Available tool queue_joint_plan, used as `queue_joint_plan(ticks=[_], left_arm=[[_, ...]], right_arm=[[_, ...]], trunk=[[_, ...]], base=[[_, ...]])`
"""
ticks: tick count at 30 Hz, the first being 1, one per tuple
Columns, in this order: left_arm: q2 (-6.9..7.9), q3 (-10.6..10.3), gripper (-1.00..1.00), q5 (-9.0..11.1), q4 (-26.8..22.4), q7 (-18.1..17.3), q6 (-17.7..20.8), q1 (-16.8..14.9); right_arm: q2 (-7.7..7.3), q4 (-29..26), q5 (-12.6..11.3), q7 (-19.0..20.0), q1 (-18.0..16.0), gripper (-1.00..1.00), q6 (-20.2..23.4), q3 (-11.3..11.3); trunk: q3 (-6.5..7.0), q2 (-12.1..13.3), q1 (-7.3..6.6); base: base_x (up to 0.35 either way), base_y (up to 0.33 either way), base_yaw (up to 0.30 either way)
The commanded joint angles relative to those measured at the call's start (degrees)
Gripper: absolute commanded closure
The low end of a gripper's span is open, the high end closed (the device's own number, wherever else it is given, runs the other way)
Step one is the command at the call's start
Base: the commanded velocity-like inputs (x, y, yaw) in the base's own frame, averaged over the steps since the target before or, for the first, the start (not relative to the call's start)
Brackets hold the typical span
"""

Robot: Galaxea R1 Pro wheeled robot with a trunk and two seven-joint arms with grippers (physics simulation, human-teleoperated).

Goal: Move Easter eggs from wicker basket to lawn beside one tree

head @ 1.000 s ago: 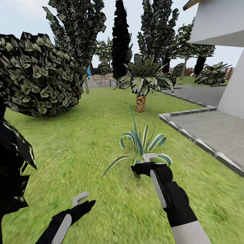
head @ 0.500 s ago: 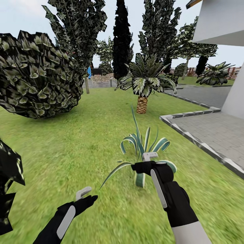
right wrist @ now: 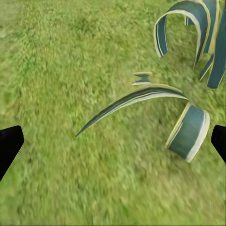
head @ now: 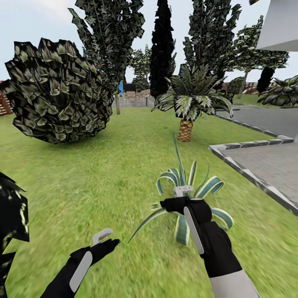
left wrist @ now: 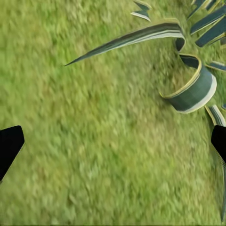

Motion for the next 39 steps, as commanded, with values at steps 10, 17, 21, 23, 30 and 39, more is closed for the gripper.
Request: queue_joint_plan(ticks=[10,17,21,23,30,39], left_arm=[[0.04,-0.16,-1.00,0.38,-0.04,0.10,0.21,-0.03],[0.08,-0.11,-1.00,0.39,-0.04,-0.05,0.26,-0.12],[0.10,-0.04,-1.00,0.41,-0.02,0.00,2.70,-3.67],[0.06,-0.09,-1.00,0.40,0.02,0.13,3.86,-5.03],[0.11,-0.18,-1.00,0.33,0.78,0.22,5.64,-7.17],[0.05,-0.19,-1.00,0.29,1.33,0.15,5.90,-7.48]], right_arm=[[0.01,-0.06,-0.06,0.02,-0.05,-1.00,0.26,-0.07],[-0.07,-0.23,-0.04,0.03,-0.01,-1.00,0.18,-0.07],[-0.05,-0.81,-0.05,0.09,0.01,-1.00,0.23,0.05],[-0.06,-0.95,-0.06,0.09,0.01,-1.00,0.22,0.12],[-0.07,-1.17,-0.06,0.10,0.07,-1.00,0.18,0.25],[-0.06,-1.20,-0.06,0.09,0.10,-1.00,0.13,0.30]], trunk=[[-0.06,-0.03,0.03],[-0.06,-0.03,0.03],[-0.06,-0.03,0.03],[-0.06,-0.03,0.03],[-0.06,-0.03,0.03],[-0.06,-0.03,0.03]], base=[[0.330,0.000,0.220],[0.330,0.000,0.049],[0.330,0.000,0.010],[0.330,0.000,0.003],[0.326,0.037,0.001],[0.303,0.127,0.000]])
